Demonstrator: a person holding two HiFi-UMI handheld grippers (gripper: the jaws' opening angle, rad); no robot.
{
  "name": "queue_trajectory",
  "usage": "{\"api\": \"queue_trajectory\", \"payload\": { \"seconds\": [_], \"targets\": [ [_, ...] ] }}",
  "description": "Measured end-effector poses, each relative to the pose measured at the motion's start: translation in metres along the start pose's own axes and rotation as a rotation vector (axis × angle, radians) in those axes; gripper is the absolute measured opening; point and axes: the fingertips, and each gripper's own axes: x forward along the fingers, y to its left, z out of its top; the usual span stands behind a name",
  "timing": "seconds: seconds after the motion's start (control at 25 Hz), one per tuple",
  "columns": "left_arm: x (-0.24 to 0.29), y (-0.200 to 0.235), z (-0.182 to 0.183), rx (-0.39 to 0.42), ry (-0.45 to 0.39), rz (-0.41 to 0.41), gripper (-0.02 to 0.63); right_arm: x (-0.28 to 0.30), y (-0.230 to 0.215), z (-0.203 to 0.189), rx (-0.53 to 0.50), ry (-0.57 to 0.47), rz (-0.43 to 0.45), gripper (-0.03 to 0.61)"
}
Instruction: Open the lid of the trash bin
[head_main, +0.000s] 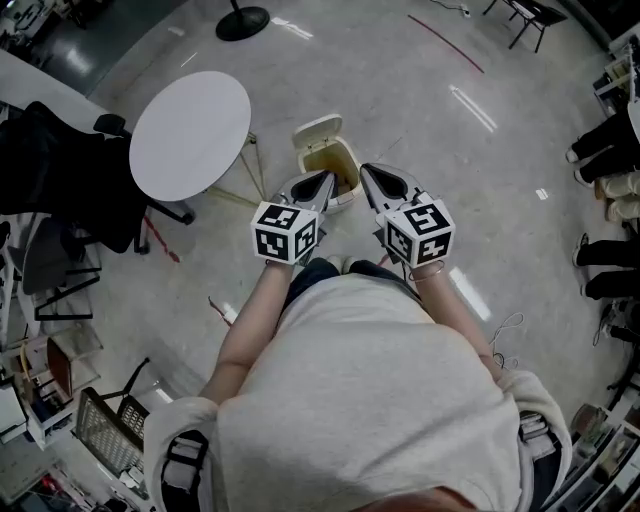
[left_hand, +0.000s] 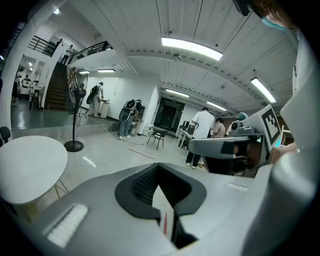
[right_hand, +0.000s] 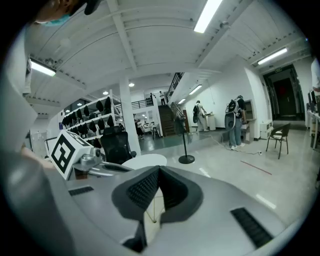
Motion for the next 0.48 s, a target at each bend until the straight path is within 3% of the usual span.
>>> {"api": "queue_trajectory", "payload": {
  "seconds": [0.32, 0.48],
  "targets": [
    [-0.006, 0.008, 0.007, -0.027, -0.056, 0.11, 0.009, 0.001, -0.005, 0.0, 0.003, 0.006, 0.008, 0.008],
    [-0.008, 0.002, -0.005, -0.053, -0.018, 0.042, 0.009, 0.003, 0.001, -0.011, 0.005, 0.031, 0.014, 0.008]
  ]
}}
